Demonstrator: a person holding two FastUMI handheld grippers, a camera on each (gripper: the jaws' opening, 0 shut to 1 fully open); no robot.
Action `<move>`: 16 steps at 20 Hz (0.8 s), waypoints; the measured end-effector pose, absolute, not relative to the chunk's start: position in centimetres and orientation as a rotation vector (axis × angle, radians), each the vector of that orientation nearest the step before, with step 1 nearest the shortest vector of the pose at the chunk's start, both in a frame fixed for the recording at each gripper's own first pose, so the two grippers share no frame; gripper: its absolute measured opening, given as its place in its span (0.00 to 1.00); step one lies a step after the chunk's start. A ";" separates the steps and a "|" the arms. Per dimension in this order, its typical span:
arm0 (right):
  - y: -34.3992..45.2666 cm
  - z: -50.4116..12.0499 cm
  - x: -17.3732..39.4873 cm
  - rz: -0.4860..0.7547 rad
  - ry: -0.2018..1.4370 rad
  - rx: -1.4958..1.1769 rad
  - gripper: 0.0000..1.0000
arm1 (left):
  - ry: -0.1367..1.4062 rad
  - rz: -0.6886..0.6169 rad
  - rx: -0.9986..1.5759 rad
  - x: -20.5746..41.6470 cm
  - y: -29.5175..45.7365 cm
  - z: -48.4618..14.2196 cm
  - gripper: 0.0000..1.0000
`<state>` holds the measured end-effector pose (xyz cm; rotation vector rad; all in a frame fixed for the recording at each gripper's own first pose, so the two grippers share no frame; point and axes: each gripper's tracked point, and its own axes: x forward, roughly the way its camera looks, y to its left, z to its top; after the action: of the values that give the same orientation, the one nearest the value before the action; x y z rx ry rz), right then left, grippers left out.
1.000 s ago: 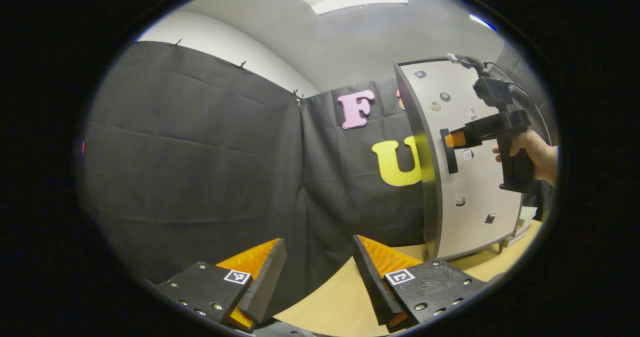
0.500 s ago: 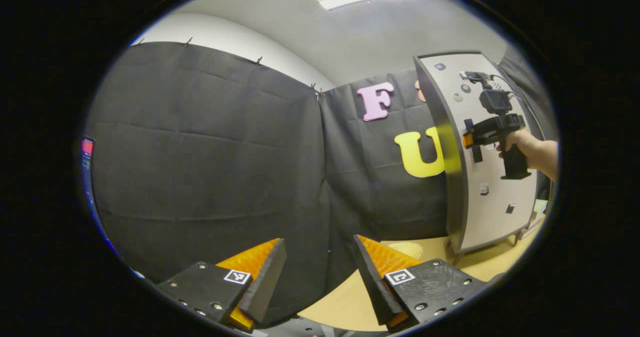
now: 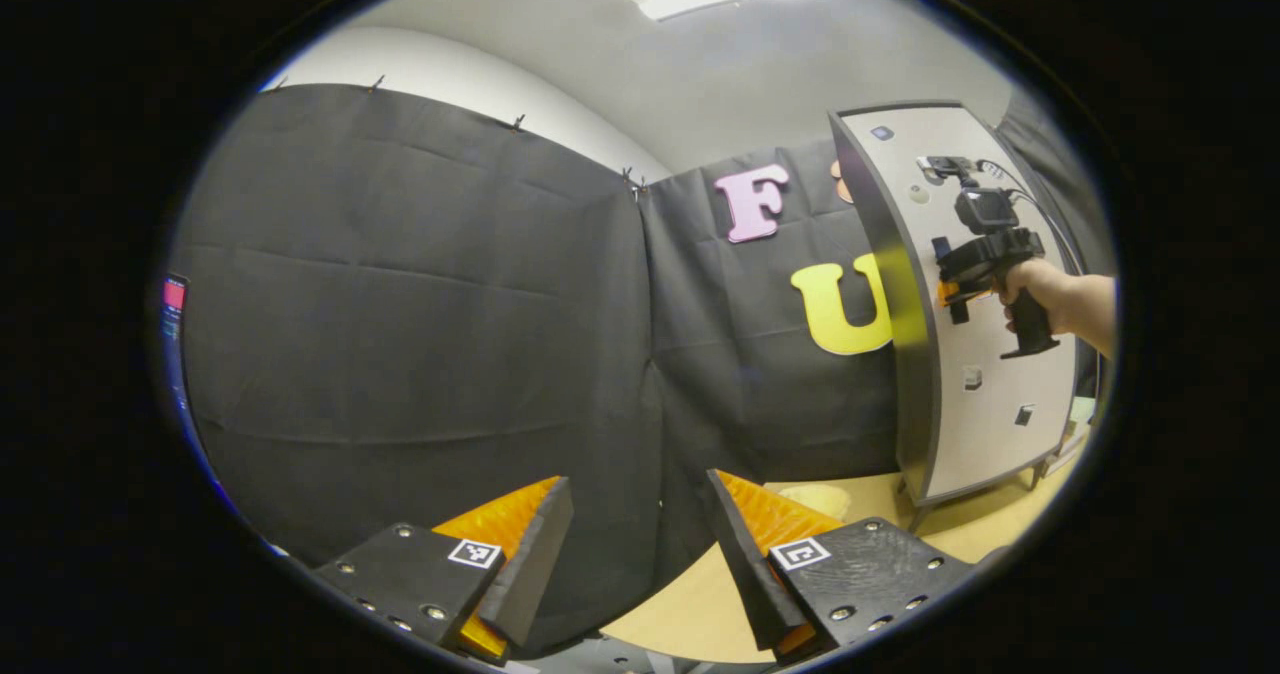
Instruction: Open the cabinet door with the right hand, grasp the bottle in the cabinet with the left hand and place it on the coaster, then close the cabinet door with the right hand.
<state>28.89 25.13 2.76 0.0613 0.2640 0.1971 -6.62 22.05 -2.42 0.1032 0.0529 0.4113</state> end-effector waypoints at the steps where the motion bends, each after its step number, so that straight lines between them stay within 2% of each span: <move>1: 25.0 3.0 28.3 0.202 0.267 0.055 0.25 | 0.050 0.409 0.102 -6.6 22.1 -2.4 0.80; 2: 25.1 2.7 28.6 0.216 0.275 0.058 0.18 | 0.047 0.406 0.103 -6.5 22.0 -2.4 0.80; 8: 24.8 3.5 25.8 0.295 0.281 0.063 0.18 | 0.024 0.367 0.101 -6.4 21.5 -2.0 0.80; 15: 23.0 4.6 21.3 0.370 0.280 0.071 0.18 | 0.007 0.257 0.088 -7.0 20.4 -1.1 0.82; 16: 22.7 4.8 20.8 0.375 0.277 0.068 0.18 | 0.003 0.241 0.090 -7.4 20.2 -1.1 0.80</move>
<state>20.79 22.71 4.79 0.0679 0.2770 0.3752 -7.37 20.24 -1.09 0.0898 0.0027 0.2409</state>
